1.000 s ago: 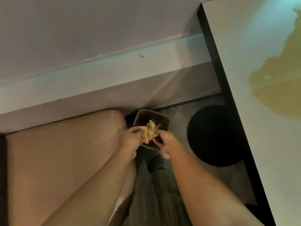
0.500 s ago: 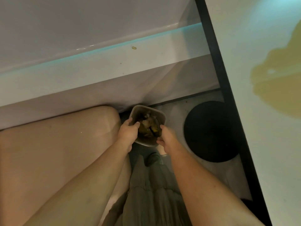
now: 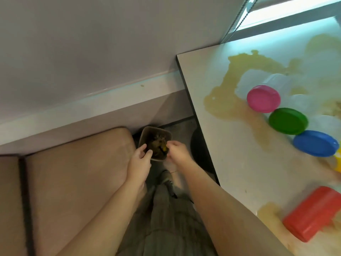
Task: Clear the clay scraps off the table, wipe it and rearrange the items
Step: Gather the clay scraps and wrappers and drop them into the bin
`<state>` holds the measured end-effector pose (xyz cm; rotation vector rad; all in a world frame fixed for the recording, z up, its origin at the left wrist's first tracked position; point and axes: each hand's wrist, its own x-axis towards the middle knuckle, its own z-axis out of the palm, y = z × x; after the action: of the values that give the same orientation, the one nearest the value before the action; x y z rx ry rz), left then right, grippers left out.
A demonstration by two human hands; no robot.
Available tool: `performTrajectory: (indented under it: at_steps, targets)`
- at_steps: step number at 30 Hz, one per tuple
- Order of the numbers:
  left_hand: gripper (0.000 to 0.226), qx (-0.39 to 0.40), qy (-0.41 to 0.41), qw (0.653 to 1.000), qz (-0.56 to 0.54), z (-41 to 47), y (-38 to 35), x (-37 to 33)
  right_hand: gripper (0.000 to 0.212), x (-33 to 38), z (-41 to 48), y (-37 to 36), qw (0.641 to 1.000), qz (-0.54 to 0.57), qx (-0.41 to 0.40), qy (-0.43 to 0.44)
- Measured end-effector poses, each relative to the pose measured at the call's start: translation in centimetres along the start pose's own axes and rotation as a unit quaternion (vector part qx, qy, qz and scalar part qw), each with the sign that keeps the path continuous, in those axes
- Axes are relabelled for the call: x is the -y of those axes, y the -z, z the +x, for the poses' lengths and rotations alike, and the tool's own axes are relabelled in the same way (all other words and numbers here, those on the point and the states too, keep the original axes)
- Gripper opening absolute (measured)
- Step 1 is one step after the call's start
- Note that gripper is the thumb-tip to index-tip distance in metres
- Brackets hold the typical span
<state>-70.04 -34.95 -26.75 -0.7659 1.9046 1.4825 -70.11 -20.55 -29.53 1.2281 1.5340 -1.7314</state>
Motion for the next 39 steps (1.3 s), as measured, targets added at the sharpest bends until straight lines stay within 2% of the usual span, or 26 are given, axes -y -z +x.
performTrajectory:
  at_steps: [6,10,13,16,21,29,32,35,39]
  targets:
    - [0.040,0.025,-0.039,0.999,-0.001,-11.1,0.0,-4.1,0.026,2.4,-12.9,3.6,0.995,0.005,0.011,0.098]
    - [0.035,0.100,-0.088,0.990,0.048,-15.3,-2.1,-5.6,0.024,1.3,-20.1,7.3,0.988,0.009,-0.013,0.151]
    - [0.034,0.172,-0.122,0.971,0.115,-17.0,-4.6,-6.0,0.020,-0.7,-24.1,10.4,0.985,0.048,-0.059,0.154]
    - [0.033,0.234,-0.157,0.939,0.195,-18.5,-7.3,-6.1,0.018,-3.4,-26.9,13.3,0.976,0.107,-0.125,0.144]
    - [0.031,0.328,-0.195,0.879,0.286,-21.9,-12.0,-5.5,0.021,-8.1,-30.5,17.3,0.935,0.227,-0.236,0.133]
    - [0.037,0.435,-0.205,0.762,0.434,-27.1,-17.2,-1.6,0.021,-17.1,-35.5,22.3,0.865,0.281,-0.403,0.099]
    - [0.043,0.447,-0.214,0.732,0.468,-29.2,-18.9,0.6,0.023,-21.1,-37.5,24.0,0.855,0.249,-0.448,0.083]
    - [0.048,0.441,-0.244,0.706,0.497,-31.4,-20.5,3.0,0.026,-25.0,-39.3,25.7,0.855,0.133,-0.496,0.073]
    - [0.053,0.431,-0.253,0.696,0.516,-34.4,-21.7,7.0,0.033,-29.8,-39.9,27.6,0.873,-0.014,-0.486,0.040]
